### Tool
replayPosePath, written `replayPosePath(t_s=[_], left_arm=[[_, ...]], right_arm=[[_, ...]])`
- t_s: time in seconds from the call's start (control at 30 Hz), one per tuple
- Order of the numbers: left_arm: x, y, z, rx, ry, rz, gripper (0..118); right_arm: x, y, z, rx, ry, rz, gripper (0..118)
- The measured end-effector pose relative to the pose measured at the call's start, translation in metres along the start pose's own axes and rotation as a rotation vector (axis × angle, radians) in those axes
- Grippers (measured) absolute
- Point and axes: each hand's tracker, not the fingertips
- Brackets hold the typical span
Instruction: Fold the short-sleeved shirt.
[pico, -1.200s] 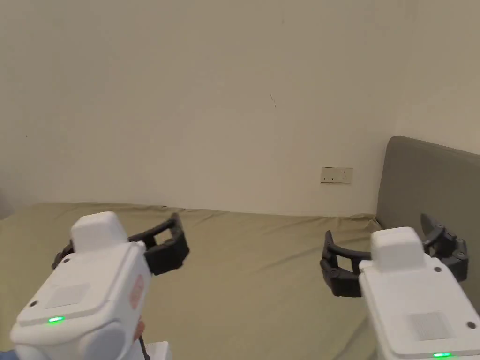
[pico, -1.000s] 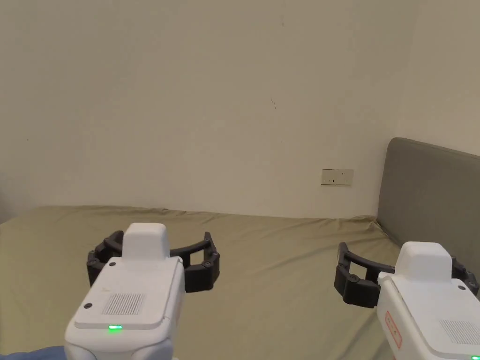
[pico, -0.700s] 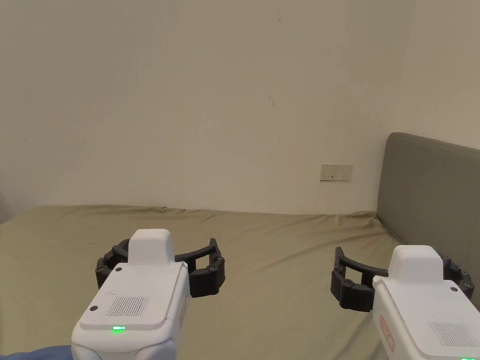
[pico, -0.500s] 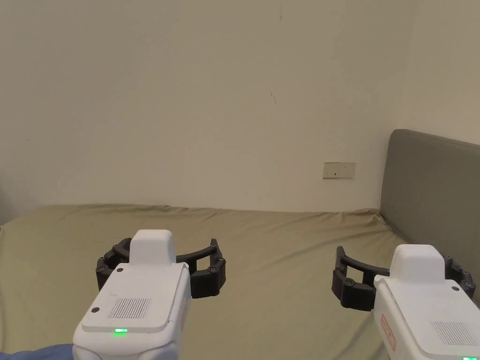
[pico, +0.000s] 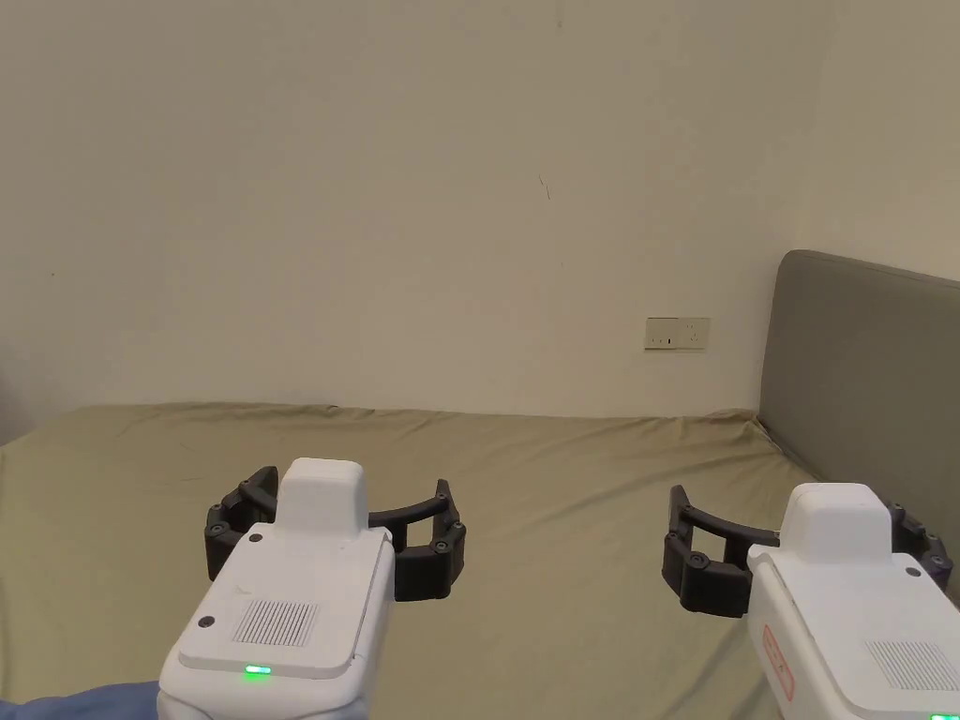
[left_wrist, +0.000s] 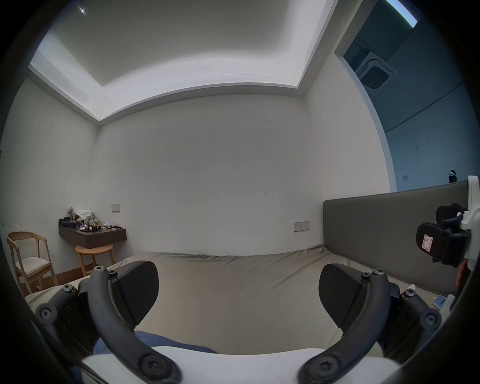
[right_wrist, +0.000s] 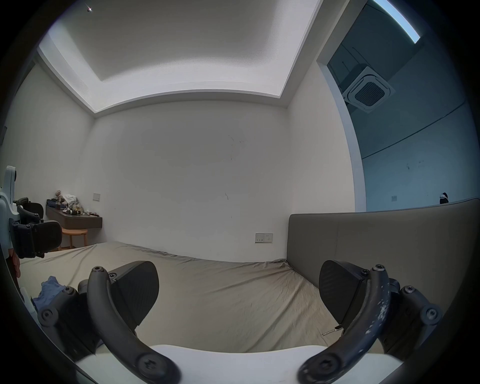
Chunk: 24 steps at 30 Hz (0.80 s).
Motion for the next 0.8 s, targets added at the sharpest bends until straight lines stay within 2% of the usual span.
replayPosePath(t_s=[0.8], left_arm=[[-0.001,-0.012,0.000,-0.038,0.009,0.030,118]], right_arm=[[-0.001,-0.010,-0.003,-0.022,0.021,0.006,118]])
